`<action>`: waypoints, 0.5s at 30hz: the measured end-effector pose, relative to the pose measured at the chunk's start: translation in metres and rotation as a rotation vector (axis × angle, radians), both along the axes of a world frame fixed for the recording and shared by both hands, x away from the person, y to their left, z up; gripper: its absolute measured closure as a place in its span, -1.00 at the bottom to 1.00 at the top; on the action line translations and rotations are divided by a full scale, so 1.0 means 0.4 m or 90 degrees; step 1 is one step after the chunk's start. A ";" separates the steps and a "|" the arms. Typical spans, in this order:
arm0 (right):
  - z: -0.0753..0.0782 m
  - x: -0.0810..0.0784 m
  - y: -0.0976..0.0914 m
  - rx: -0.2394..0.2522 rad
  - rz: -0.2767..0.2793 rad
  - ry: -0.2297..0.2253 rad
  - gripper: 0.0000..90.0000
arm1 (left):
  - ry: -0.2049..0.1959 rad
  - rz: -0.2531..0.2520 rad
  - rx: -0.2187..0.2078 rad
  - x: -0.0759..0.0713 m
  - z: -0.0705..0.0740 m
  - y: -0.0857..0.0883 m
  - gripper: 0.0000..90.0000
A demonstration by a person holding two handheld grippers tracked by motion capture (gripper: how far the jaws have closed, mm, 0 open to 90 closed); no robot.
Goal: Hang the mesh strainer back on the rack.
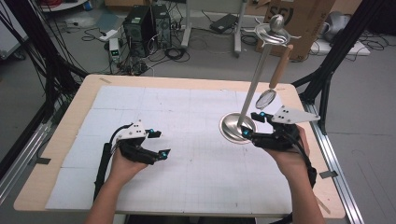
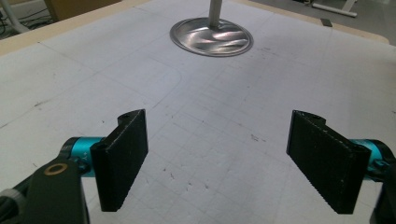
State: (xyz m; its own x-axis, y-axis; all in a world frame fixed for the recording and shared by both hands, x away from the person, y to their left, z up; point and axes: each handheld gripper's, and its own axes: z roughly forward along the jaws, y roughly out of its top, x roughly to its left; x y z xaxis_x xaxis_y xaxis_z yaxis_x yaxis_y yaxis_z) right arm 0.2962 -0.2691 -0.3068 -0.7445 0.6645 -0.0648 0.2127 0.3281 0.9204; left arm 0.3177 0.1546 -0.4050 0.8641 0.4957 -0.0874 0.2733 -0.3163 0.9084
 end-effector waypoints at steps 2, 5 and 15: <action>-0.013 -0.002 0.005 -0.001 0.005 0.007 -0.13 | -0.002 0.000 -0.001 0.000 0.001 0.001 -0.53; -0.034 -0.001 0.012 -0.001 0.011 0.015 -0.15 | -0.002 -0.001 -0.001 0.000 0.001 0.001 -0.53; -0.088 -0.005 0.022 0.002 0.020 0.033 -0.21 | -0.003 -0.002 -0.002 0.000 0.003 0.003 -0.53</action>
